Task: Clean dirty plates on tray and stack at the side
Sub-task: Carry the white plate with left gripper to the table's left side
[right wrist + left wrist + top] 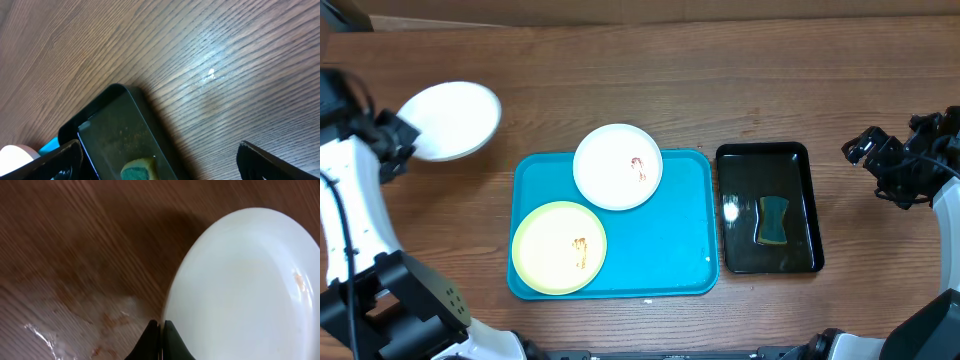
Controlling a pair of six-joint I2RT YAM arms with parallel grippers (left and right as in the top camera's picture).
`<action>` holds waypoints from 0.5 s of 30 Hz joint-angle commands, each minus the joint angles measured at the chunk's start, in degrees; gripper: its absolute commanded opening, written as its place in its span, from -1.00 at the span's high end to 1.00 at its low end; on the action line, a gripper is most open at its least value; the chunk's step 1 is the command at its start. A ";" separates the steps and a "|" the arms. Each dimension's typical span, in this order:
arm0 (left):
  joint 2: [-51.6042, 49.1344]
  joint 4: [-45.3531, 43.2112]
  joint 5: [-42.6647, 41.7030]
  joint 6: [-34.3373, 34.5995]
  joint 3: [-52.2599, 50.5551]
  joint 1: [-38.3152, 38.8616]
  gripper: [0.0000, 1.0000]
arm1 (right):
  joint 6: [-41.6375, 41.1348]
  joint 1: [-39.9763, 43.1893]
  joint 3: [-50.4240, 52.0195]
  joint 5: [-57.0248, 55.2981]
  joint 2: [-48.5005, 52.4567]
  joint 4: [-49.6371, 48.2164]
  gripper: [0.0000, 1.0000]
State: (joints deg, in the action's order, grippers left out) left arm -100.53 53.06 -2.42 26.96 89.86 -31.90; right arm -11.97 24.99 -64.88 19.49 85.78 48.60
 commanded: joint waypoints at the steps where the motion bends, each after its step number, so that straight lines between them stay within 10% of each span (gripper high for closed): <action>1: 1.18 -3.52 -0.39 0.50 -4.72 -3.45 0.92 | 0.00 0.04 -0.98 -0.13 -0.52 -0.31 -1.00; 15: 1.18 -18.51 10.29 0.79 -22.05 -4.52 0.84 | 0.00 0.04 -0.98 -0.15 -0.52 -0.31 -1.00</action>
State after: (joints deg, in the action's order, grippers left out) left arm -100.53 36.01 5.96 27.09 69.58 -36.49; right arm -11.99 24.99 -64.88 19.46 85.78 48.62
